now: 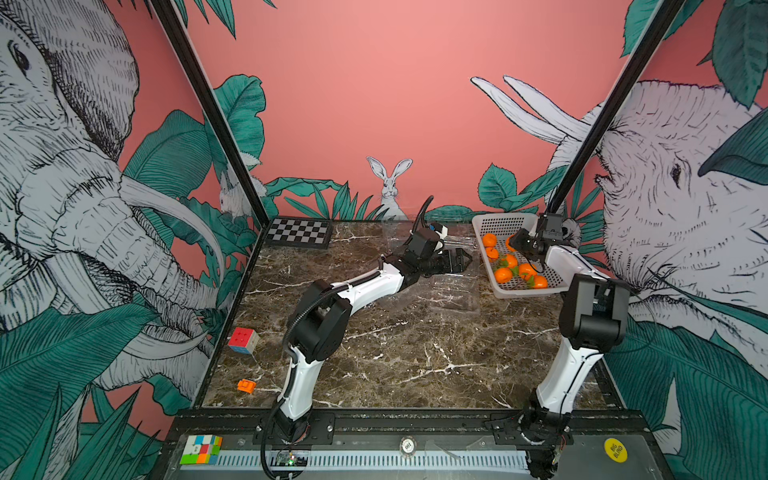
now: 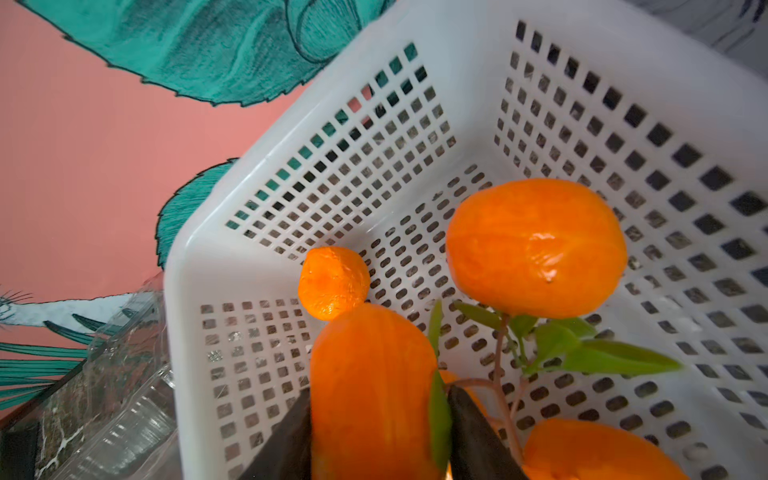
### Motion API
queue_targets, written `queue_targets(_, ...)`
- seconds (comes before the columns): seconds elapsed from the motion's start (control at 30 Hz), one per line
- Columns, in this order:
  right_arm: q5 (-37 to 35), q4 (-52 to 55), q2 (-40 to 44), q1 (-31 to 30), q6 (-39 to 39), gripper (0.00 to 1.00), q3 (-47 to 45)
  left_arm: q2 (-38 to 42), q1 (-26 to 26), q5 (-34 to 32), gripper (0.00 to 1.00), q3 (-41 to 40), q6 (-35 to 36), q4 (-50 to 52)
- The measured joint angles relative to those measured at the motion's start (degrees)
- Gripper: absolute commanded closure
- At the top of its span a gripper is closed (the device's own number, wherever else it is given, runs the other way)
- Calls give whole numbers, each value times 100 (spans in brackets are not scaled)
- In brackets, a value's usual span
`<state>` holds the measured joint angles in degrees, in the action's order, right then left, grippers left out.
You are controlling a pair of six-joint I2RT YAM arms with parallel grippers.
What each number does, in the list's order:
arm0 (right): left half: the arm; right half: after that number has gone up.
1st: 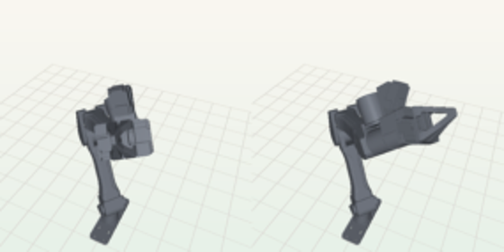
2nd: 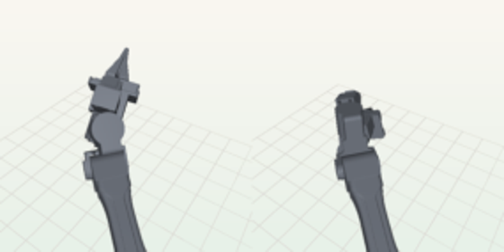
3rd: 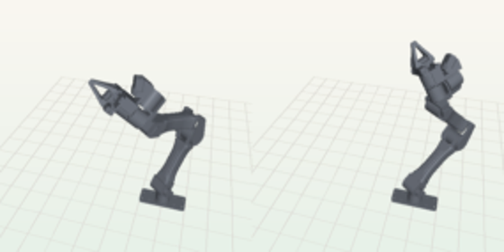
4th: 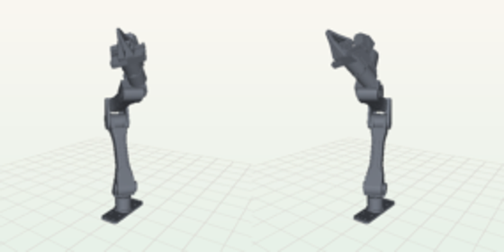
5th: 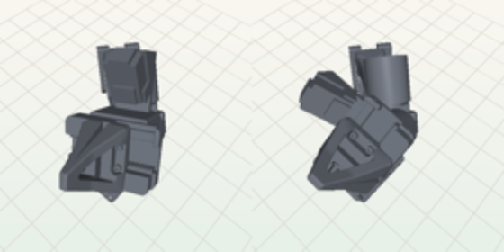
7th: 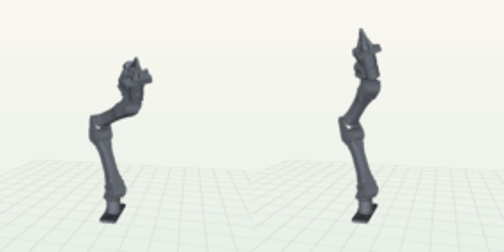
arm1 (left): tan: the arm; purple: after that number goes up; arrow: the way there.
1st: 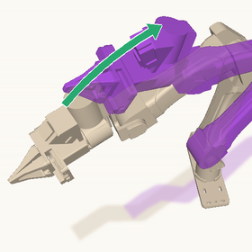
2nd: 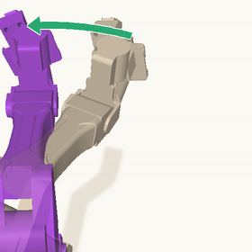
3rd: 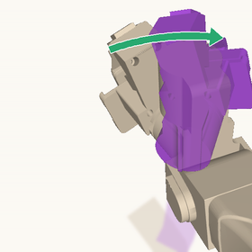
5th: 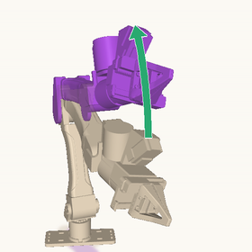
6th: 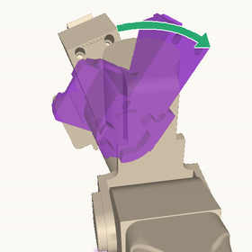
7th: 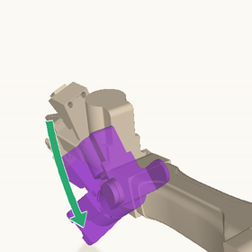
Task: Take oranges out of containers
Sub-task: Place the orange in the basket.
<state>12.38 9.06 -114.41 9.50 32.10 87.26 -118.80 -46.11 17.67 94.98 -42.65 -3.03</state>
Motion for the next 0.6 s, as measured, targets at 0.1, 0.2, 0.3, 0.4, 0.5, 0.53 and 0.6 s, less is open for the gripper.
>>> queue_targets(0.1, 37, -74, -308, 31, 61, 49, 251, -184, 2, 15, 1, 160, 31, 2)
queue_targets(0.2, 61, -118, -529, 44, 103, 47, 439, -269, 7, 42, 1, 184, 35, 17)
queue_targets(0.3, 81, -133, -610, 44, 129, 41, 514, -302, 31, 57, 1, 186, 44, 17)
queue_targets(0.4, 109, -160, -608, 44, 142, 36, 527, -302, 50, 72, 1, 186, 55, 17)
queue_targets(0.5, 144, -160, -560, 44, 177, 29, 520, -302, 57, 74, 1, 186, 61, 20)
queue_targets(0.53, 157, -195, -496, 44, 181, 26, 474, -302, 57, 74, 1, 184, 61, 17)
queue_targets(0.6, 168, -264, -306, 44, 208, 18, 315, -302, 57, 74, 1, 181, 63, 15)
